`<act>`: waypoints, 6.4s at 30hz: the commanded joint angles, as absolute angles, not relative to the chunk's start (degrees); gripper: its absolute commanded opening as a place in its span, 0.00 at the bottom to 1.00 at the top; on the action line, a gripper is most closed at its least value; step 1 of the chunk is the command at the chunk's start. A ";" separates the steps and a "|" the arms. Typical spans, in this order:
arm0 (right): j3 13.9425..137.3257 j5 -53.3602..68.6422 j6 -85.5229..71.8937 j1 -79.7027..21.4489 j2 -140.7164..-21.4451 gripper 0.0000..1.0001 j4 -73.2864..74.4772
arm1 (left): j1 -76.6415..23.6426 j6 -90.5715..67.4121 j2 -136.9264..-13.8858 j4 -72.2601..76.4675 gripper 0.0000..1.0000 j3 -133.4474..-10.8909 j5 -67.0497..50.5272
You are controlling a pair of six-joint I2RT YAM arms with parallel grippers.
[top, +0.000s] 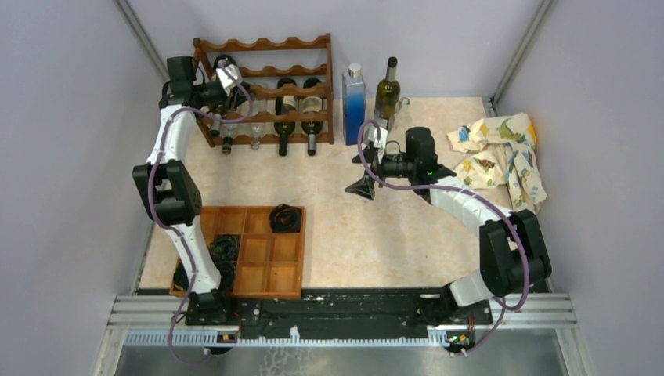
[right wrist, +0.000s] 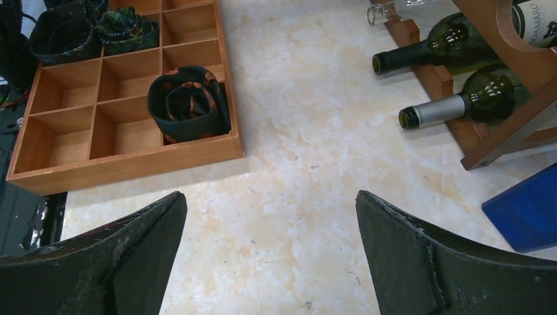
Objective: Put the wine bottle on the wine rack
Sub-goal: Move the wine rack to the center of the board, then adjust the wine bottle in the wine rack.
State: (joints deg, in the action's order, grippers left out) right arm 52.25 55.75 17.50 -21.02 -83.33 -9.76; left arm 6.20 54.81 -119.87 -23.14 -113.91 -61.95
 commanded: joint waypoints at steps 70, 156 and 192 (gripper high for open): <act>53.79 55.63 21.64 -21.69 -81.89 0.98 -8.54 | 9.93 -28.73 -53.80 -8.56 0.07 -32.08 -2.15; 51.53 54.28 23.00 -21.73 -79.46 0.98 -7.83 | 13.03 -26.26 -84.70 -2.26 0.07 -54.80 -14.58; 86.16 39.55 -0.69 -8.18 -88.80 0.98 -6.86 | 13.03 -44.78 -65.47 31.44 0.99 -52.67 -42.00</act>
State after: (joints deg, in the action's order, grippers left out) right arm 80.27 47.11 -3.03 -9.15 -87.29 -13.45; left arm 12.91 -33.43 -61.12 18.96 -49.28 -31.88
